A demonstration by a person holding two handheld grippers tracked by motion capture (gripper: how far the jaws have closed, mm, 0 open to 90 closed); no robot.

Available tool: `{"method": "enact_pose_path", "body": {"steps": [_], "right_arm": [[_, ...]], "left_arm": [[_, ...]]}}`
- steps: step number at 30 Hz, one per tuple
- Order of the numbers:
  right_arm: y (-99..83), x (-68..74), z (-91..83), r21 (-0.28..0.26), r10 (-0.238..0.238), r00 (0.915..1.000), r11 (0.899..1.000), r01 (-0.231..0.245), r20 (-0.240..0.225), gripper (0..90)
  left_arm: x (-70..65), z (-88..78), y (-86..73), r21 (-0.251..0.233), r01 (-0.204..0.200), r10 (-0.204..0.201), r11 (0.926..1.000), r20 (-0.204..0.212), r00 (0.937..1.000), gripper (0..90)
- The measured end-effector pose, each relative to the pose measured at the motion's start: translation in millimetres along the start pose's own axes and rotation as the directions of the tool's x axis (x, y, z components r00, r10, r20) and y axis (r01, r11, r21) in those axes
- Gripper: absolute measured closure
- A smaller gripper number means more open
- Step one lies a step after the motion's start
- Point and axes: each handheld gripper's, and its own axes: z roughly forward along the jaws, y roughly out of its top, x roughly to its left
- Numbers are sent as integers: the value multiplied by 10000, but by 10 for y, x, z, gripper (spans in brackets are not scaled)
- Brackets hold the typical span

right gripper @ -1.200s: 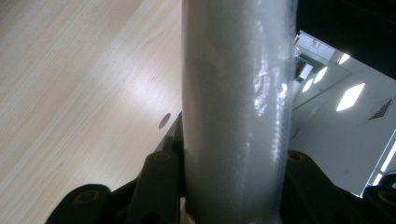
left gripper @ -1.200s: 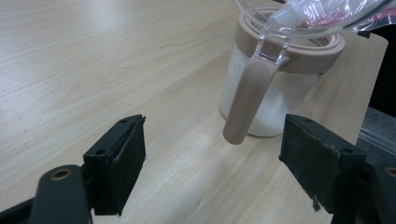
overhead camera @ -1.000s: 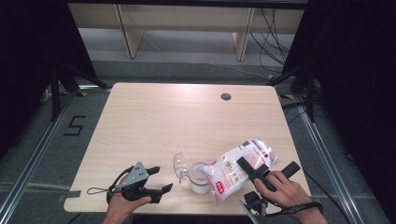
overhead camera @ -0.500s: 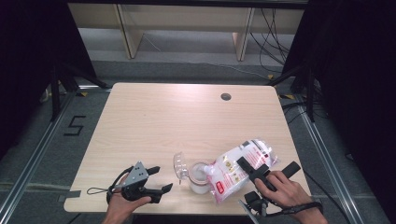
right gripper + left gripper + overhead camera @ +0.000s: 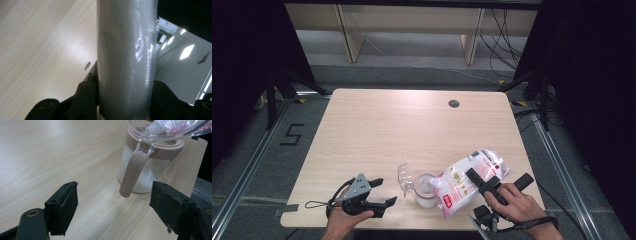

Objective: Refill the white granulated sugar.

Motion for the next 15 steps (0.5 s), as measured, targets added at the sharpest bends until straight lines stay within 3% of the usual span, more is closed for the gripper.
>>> {"method": "enact_pose_path", "body": {"steps": [7,10,12,15], "right_arm": [[-1,1,3,-17,20,10000,10000,-20,-23,712],[2,-1,3,-23,-4,10000,10000,4,-9,713],[0,0,1,-30,26,10000,10000,-26,10,714],[0,-1,0,-42,16,10000,10000,-16,13,715]], "left_arm": [[-6,-3,0,28,78,-78,10000,-83,9999,217],[8,-5,6,38,-180,181,9998,-37,9998,217],[-7,-4,1,21,86,-86,10000,-78,9999,217],[5,-5,5,31,-114,114,9999,-44,9999,217]]}}
